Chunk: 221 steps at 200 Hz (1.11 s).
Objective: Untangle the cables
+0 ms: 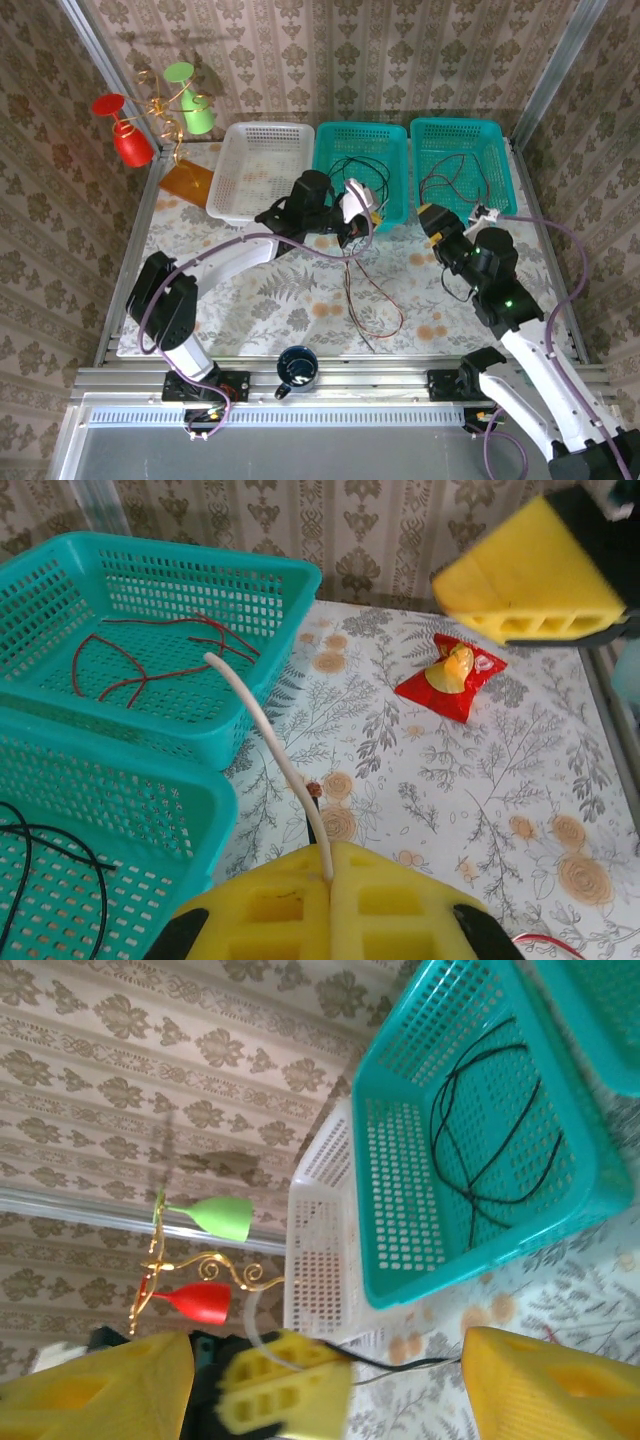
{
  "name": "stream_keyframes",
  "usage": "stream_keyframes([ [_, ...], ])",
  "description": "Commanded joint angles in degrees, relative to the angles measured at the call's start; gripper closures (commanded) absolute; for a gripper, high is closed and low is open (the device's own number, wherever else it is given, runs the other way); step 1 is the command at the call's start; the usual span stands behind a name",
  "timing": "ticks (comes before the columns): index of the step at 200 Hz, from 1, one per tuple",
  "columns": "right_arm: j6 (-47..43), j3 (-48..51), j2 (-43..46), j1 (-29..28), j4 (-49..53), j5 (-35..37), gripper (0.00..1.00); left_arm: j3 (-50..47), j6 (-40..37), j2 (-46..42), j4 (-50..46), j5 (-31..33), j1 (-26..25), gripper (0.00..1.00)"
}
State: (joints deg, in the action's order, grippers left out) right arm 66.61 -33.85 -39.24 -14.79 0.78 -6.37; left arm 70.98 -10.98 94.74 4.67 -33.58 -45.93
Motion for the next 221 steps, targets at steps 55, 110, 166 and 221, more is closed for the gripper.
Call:
stream_keyframes([
  [55,-5.01,0.19,-12.19,-0.3,-15.98,-16.74,0.41,0.39,4.64,-1.04,0.32,-4.74,0.45,1.0],
  [110,-5.77,-2.25,-16.73,-3.58,-17.7,-17.25,0.44,-0.12,4.66,-0.9,0.96,-4.83,0.5,1.0],
  [166,-5.67,-2.8,-19.31,-3.76,-17.14,-15.94,0.57,-0.9,5.14,-1.2,1.92,-5.18,0.53,1.0],
  [221,-5.62,-0.9,-18.91,-3.76,-16.31,-12.27,0.76,-1.55,5.4,-1.62,2.73,-5.19,0.54,1.0],
])
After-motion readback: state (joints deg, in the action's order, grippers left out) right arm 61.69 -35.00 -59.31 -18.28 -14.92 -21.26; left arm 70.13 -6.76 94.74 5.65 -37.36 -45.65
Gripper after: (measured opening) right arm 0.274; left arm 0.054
